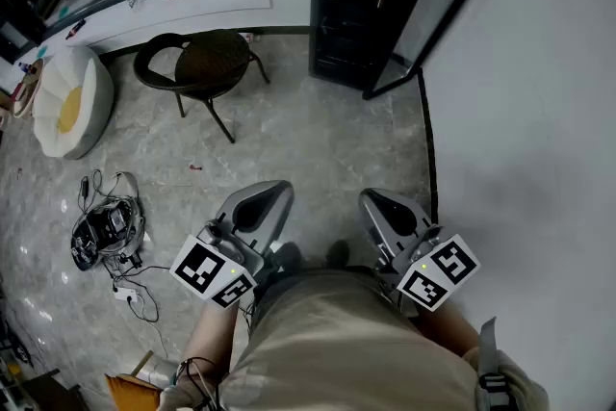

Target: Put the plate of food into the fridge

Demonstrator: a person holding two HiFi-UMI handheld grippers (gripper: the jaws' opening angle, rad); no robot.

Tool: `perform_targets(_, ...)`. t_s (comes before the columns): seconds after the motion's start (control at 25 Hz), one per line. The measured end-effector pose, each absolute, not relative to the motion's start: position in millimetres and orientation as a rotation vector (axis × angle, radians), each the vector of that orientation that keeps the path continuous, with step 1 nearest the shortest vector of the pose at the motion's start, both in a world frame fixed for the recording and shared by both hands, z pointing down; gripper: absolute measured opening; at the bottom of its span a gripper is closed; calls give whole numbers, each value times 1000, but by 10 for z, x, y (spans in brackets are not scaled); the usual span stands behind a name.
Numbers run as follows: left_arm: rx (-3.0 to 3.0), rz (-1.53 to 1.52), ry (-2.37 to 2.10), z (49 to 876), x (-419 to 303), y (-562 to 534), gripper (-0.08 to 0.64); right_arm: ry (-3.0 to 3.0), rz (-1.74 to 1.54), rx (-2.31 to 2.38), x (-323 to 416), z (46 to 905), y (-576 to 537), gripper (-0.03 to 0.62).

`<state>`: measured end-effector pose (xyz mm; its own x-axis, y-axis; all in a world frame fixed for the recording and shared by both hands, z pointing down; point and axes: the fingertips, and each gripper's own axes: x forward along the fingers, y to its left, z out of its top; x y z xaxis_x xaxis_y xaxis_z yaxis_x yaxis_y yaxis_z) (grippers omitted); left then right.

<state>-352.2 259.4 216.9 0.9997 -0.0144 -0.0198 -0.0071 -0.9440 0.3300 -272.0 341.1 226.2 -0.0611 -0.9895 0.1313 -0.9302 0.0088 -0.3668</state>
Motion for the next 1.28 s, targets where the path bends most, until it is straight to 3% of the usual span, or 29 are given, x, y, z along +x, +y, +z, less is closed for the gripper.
perform_targets(0.56,2851,-7,40,2163,-4003,2302,11,2085,-477,-2090,-3349,2173,3084,21)
perform_targets(1.28,2845,-32,127,2189,-4212,2228,11,2003,-478,-2120,-3586,2153,3025,21)
